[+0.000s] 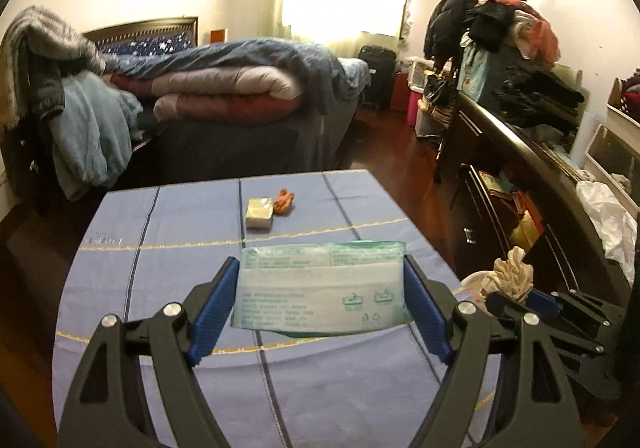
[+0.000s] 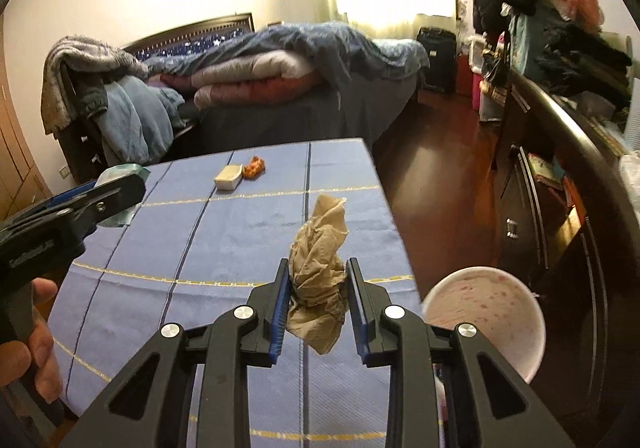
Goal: Collect trash
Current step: 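Carry tissue pack and brown paper over the bin and open both tools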
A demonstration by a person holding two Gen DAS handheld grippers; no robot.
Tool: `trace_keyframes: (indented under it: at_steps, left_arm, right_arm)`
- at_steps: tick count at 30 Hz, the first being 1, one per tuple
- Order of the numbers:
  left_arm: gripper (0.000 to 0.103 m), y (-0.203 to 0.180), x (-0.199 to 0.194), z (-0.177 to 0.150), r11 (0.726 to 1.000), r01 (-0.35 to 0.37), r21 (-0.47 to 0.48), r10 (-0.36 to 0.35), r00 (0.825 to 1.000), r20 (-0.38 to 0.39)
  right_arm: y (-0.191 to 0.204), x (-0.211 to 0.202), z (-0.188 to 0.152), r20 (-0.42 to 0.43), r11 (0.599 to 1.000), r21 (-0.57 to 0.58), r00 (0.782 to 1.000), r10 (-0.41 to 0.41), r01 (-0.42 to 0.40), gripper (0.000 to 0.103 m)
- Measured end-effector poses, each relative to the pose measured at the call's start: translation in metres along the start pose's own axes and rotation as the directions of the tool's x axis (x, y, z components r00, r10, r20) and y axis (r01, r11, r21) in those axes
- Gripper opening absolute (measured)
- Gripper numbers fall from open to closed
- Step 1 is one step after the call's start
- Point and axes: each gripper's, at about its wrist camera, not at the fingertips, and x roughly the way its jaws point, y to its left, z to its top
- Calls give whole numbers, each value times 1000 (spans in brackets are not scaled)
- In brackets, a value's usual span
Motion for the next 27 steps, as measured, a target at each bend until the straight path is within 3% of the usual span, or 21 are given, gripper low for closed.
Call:
trace_keyframes:
  at_steps: [14,27]
  left_arm:
    - [80,-74,-10,28,992,69,107,-76,995,59]
    - [80,-176,24,31,950,207,234,-219,976,24]
  right_arm:
    - [-68,-46,-8,84,989,95,989,-120,112,32]
    - [-142,-50,-30,46,950,214,969,-243,228,32]
